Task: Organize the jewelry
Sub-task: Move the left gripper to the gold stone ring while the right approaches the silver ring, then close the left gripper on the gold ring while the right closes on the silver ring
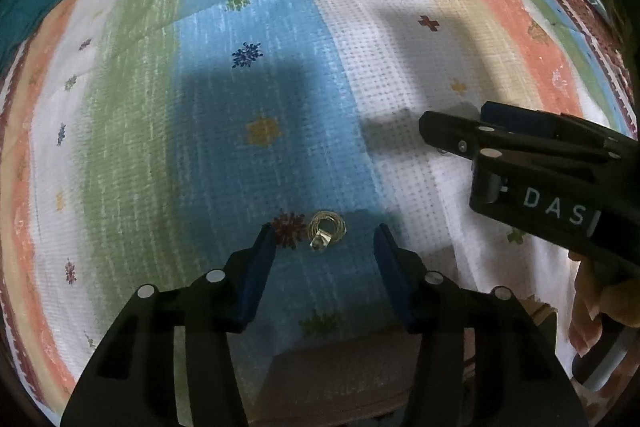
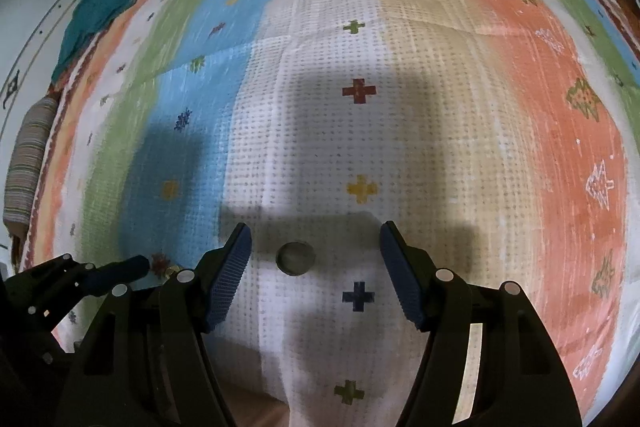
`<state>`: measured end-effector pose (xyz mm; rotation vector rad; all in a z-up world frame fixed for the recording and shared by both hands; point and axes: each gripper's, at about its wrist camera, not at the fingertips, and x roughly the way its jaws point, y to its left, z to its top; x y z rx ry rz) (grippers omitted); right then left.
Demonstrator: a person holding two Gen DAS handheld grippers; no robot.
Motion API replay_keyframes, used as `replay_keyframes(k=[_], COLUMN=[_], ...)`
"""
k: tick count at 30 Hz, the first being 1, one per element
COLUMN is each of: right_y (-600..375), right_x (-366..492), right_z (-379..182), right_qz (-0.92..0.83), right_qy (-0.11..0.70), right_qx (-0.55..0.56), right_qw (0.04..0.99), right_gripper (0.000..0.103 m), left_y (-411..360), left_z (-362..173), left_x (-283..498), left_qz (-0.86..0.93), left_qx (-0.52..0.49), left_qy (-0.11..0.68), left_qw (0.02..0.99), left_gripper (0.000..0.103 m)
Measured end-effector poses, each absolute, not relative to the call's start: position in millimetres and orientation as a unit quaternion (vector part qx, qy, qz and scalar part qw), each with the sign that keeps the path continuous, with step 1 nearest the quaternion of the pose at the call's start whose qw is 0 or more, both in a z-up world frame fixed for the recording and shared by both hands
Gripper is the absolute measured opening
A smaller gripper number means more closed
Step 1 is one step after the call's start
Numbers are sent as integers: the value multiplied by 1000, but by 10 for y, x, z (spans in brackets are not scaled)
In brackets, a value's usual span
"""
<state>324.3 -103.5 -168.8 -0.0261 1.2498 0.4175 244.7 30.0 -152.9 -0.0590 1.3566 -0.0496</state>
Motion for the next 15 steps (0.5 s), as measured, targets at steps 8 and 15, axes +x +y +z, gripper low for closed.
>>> replay_keyframes(k=[8,15], right_y=[-1020,-978], right_x=[3242,3203], right_z=[-1700,-1713], right_qz=[184,181], right_qy=[584,585], right_qx=[-36,-57], right_qw=[790,789], right_gripper=[36,20], left_y=[340,372], left_z=[-1558,-1557], left_x=[2490,2491], left_qz=[-12,-9], left_qx=[-30,-39], left_qy=[636,639], left_qw=[771,768], left_gripper=[32,15])
